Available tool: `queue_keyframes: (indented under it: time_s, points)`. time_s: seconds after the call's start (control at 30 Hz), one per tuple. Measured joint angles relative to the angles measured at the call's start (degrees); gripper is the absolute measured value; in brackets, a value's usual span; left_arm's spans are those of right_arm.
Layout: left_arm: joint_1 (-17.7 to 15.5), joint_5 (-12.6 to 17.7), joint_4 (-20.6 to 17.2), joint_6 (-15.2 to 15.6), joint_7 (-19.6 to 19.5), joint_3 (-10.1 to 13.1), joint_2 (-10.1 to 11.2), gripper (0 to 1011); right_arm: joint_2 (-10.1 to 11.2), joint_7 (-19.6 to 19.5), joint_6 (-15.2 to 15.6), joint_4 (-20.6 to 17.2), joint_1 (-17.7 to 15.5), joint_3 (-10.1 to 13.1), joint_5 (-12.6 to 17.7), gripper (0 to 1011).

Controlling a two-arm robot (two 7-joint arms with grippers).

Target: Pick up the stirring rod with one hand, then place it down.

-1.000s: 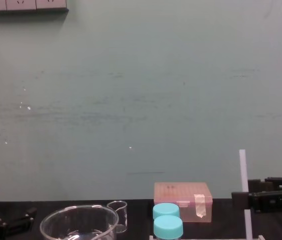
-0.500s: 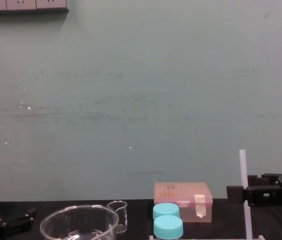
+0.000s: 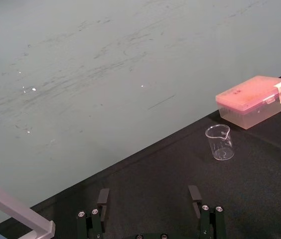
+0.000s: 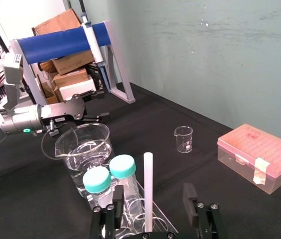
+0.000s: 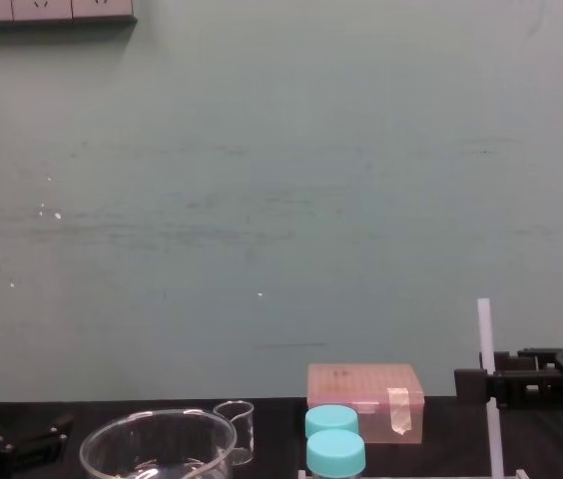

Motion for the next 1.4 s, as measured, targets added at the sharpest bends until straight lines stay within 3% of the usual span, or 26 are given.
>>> queue_keyframes:
  time_s: [0.3, 0.73, 1.07, 1.4]
  points:
    - [0.0, 0.0, 0.0, 0.0, 0.0, 0.0, 0.0, 1005, 0.0, 0.0, 0.0, 0.0, 0.0, -0.1, 0.0, 536]
    - [0.0, 0.0, 0.0, 0.0, 0.0, 0.0, 0.0, 1005, 0.1, 0.1, -0.1, 0.0, 0.0, -0.1, -0.1, 96]
    - [0.0, 0.0, 0.0, 0.0, 0.0, 0.0, 0.0, 1005, 0.1, 0.2, -0.8, -0.2, -0.2, 0.2, -0.1, 71]
    - [0.0, 0.0, 0.0, 0.0, 0.0, 0.0, 0.0, 1005, 0.7, 0.3, -2.0, -2.7, -1.0, 2.2, 1.2, 71]
